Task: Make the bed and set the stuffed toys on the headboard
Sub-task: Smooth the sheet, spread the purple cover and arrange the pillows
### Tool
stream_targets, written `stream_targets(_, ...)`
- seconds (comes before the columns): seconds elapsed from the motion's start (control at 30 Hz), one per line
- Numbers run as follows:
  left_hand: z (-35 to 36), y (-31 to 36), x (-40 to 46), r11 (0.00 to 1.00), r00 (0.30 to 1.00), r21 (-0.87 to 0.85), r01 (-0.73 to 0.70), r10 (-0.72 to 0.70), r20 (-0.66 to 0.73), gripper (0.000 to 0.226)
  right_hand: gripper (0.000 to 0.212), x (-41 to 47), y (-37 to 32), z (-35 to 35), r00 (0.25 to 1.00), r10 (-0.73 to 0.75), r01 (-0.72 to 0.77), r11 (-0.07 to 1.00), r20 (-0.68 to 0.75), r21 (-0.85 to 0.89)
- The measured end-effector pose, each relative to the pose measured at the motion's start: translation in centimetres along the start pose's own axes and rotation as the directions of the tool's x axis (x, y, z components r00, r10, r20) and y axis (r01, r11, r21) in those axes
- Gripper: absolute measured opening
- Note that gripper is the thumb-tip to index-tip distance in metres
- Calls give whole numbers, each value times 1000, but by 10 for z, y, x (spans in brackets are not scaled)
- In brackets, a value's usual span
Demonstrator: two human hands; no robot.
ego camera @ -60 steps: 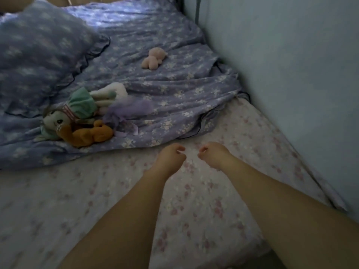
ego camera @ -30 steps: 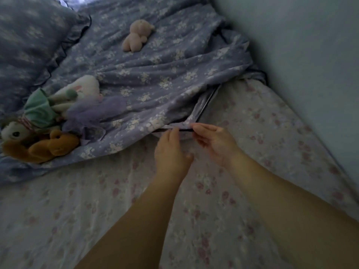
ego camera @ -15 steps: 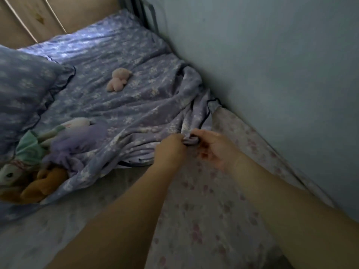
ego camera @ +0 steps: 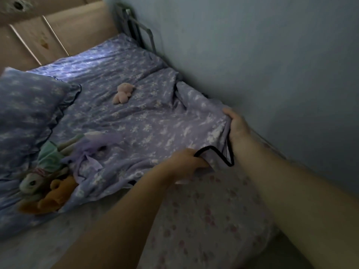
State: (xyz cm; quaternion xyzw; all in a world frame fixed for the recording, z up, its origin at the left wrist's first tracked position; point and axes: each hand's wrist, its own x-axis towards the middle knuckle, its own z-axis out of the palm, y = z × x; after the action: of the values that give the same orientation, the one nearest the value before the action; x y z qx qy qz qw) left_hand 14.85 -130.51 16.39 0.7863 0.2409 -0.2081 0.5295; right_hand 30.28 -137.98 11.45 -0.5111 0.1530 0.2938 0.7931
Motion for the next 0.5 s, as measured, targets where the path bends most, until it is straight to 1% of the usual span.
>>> stream_targets(0.07, -1, 3, -3, 999, 1000, -43, -7, 8, 30, 22, 20, -14, -12, -6, 995, -96, 95, 995, 19, 37)
stream_targets(0.1, 1, 5, -1, 992, 998, -119, -41, 47, 51, 20, 19, -20, -16, -11, 992, -124, 123, 991, 27, 49)
stream_targets(0.13, 4, 10, 3, 975, 994, -207, -80, 93, 51, 29, 18, -26, -21, -13, 991, -128, 125, 990, 36, 63)
stream_targets(0.17, 7, 14, 9, 954, 992, -277, -115, 124, 16, 36, 17, -34, -24, -16, 990, -121, 116, 991, 73, 64)
stream_targets(0.2, 11, 21, 16, 939, 987, -306, -158, 145, -66, 33, 21, -39, -26, -20, 987, -124, 117, 991, 99, 69)
stream_targets(0.27, 19, 35, 31, 909, 943, -328, -257, 162, -290, 8, 37, -51, -24, -29, 973, -103, 96, 994, 206, 47)
stream_targets(0.3, 22, 41, 37, 891, 916, -349, -289, 151, -372, 7, 40, -56, -22, -34, 964, -74, 67, 997, 255, 37)
stream_targets(0.33, 25, 48, 42, 873, 903, -380, -307, 141, -406, 14, 41, -61, -18, -37, 949, -35, 31, 999, 312, 17)
stream_targets(0.37, 28, 54, 45, 861, 911, -414, -297, 124, -394, 22, 40, -65, -15, -42, 935, 0, 6, 1000, 353, -15)
stream_targets(0.43, 32, 62, 53, 854, 946, -478, -205, 49, -319, 38, 26, -67, -10, -53, 901, 77, -16, 989, 427, -145)
stream_targets(0.5, 33, 63, 57, 862, 957, -498, -98, -55, -284, 35, 17, -66, -7, -66, 865, 145, -16, 965, 480, -263)
